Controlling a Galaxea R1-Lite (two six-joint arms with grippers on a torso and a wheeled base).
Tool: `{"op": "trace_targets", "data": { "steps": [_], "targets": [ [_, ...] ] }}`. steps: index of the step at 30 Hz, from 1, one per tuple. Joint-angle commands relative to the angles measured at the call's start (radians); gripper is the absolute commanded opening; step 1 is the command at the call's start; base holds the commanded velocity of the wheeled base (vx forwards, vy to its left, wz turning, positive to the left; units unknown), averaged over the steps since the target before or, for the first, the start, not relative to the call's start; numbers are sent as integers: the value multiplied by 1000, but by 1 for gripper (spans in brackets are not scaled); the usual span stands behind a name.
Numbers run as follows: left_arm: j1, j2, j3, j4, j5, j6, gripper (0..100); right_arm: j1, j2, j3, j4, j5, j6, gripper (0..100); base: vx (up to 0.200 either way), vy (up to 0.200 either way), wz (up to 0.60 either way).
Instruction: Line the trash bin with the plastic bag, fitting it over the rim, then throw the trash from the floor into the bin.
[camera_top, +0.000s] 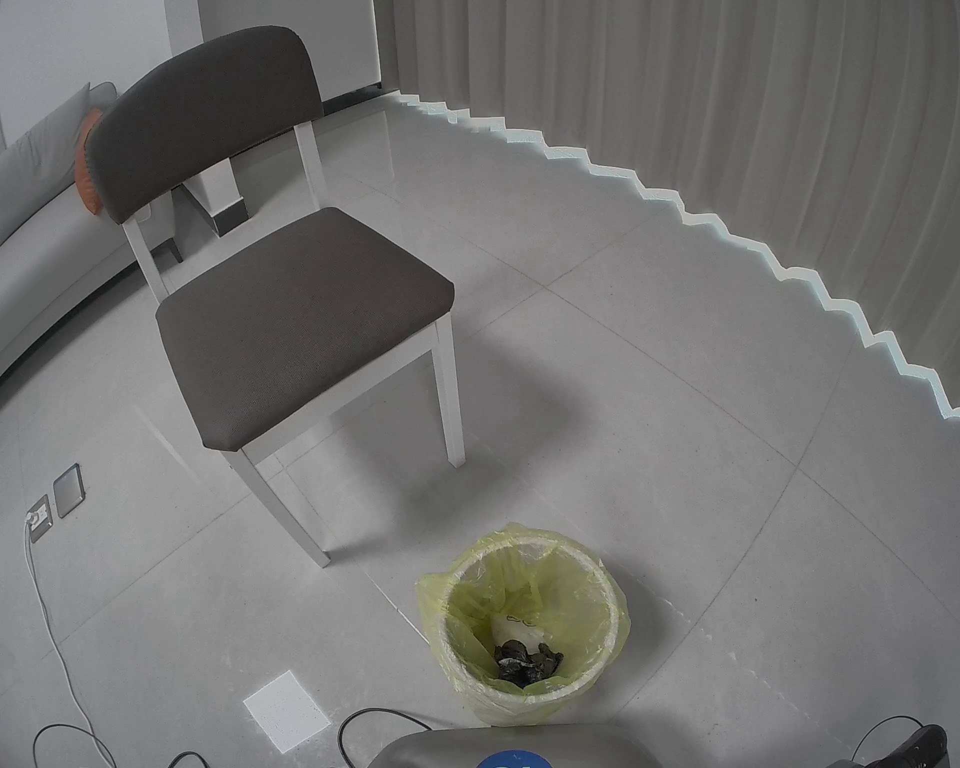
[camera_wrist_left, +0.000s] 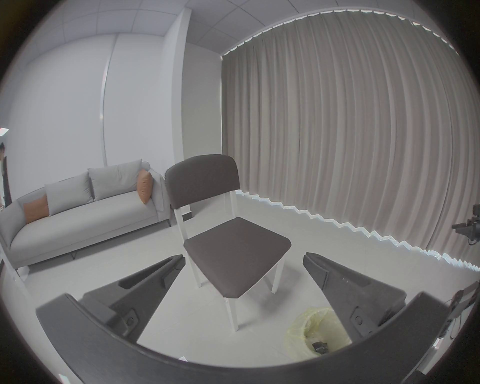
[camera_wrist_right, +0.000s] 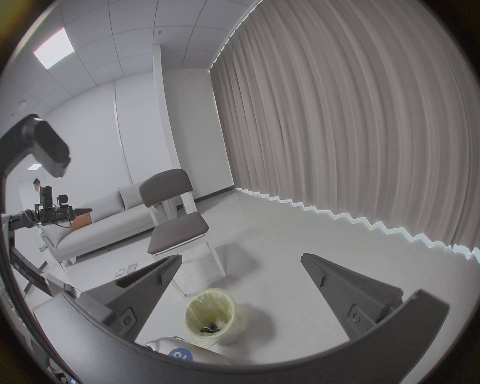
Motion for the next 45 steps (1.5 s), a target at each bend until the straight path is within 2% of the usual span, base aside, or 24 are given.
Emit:
{"op": "trace_targets", "data": {
  "steps": [1,8,15,19,20,21,25,31,36,38,42,43,45],
  "targets": [
    [24,-124,70,-1,-5,-1,100,-14,-61,2,-26,3,1,100,0,0,0],
    [56,-161,102,-7,-5,-1,100,-17,-64,-25,-147,-35,26,100,0,0,0],
    [81,-213,228,-36,-27,33,100,-17,-64,-27,-161,-32,-22,100,0,0,0],
    [81,-213,418,-252,-18,42,100,-17,-66,33,-162,-53,-117,100,0,0,0],
    [81,-213,425,-260,-16,44,100,-17,-66,33,-162,-56,-121,100,0,0,0],
    [81,-213,500,-356,33,47,100,-17,-66,36,-188,-176,-153,100,0,0,0],
    [81,-213,497,-327,54,54,100,-17,-66,19,-210,-230,-150,100,0,0,0],
    [81,-213,500,-209,57,82,100,-17,-66,50,-211,-241,-170,100,0,0,0],
    [81,-213,500,-209,56,79,100,-17,-67,140,-227,-274,-160,100,0,0,0],
    [81,-213,500,-209,57,58,100,-17,-67,225,-279,-323,-160,100,0,0,0],
    [81,-213,500,-208,60,-13,100,-17,-67,338,-404,-357,-152,100,0,0,0],
    [81,-213,498,-200,62,-59,100,-17,-66,395,-478,-366,-149,100,0,0,0],
    [81,-213,498,-201,67,-82,100,-17,-66,467,-573,-368,-152,100,0,0,0]
  ]
}}
